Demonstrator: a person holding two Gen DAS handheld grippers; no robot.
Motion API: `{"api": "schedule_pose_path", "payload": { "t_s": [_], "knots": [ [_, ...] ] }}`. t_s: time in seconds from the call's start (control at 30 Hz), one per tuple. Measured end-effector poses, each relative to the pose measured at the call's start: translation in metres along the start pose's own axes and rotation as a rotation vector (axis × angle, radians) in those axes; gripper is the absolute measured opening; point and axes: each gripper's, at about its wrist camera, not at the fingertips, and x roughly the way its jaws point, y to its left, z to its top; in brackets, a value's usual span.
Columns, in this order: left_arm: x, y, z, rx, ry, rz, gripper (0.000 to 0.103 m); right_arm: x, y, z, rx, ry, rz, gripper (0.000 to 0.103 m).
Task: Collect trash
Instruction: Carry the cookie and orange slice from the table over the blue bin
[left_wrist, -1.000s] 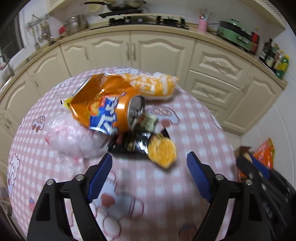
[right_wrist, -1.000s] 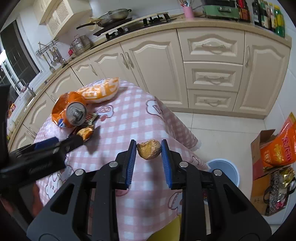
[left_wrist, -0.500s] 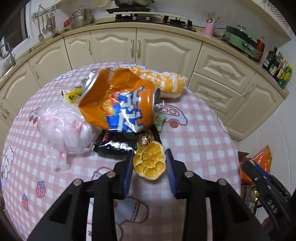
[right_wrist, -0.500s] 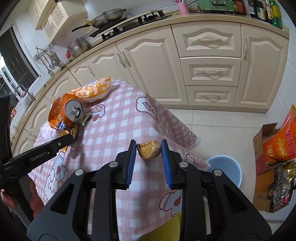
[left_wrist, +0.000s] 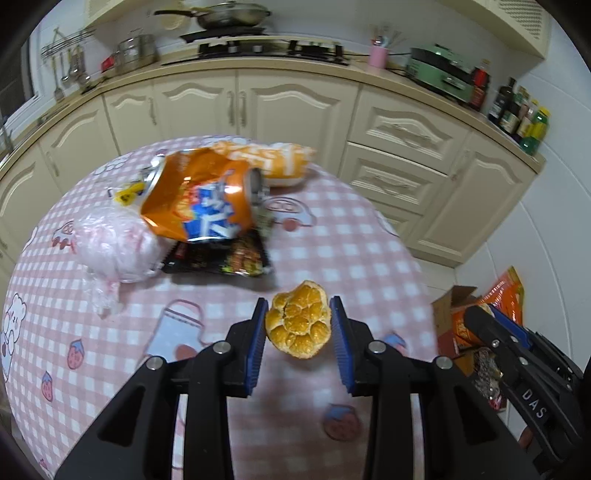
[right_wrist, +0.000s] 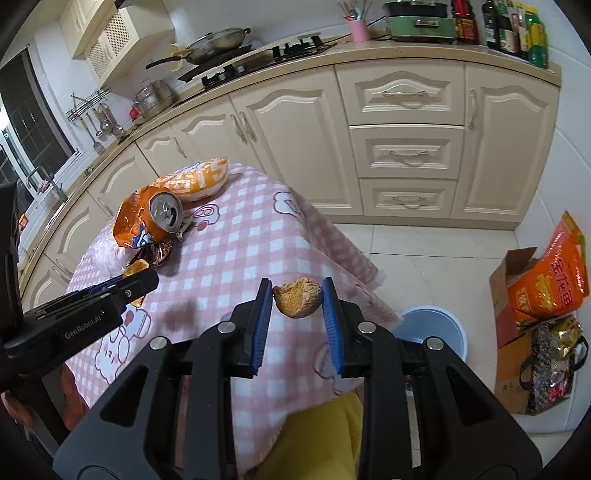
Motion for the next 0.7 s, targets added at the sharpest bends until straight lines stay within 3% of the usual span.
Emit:
{"api": "schedule_pose_path", "payload": {
  "t_s": [0.37,0.7],
  "knots": [
    [-0.014,-0.075,-0.019,0.133,-0.012,-0.083,0.033,-0.038,-0.041,-0.019,0.064,-0.027,-0.084,0.028],
    [-0.005,-0.157,-0.038,0.264,0.021,-0.168,0.033,-0.070,-0.107,-0.039,0.168,-0.040,-0.182,0.028]
  ]
}}
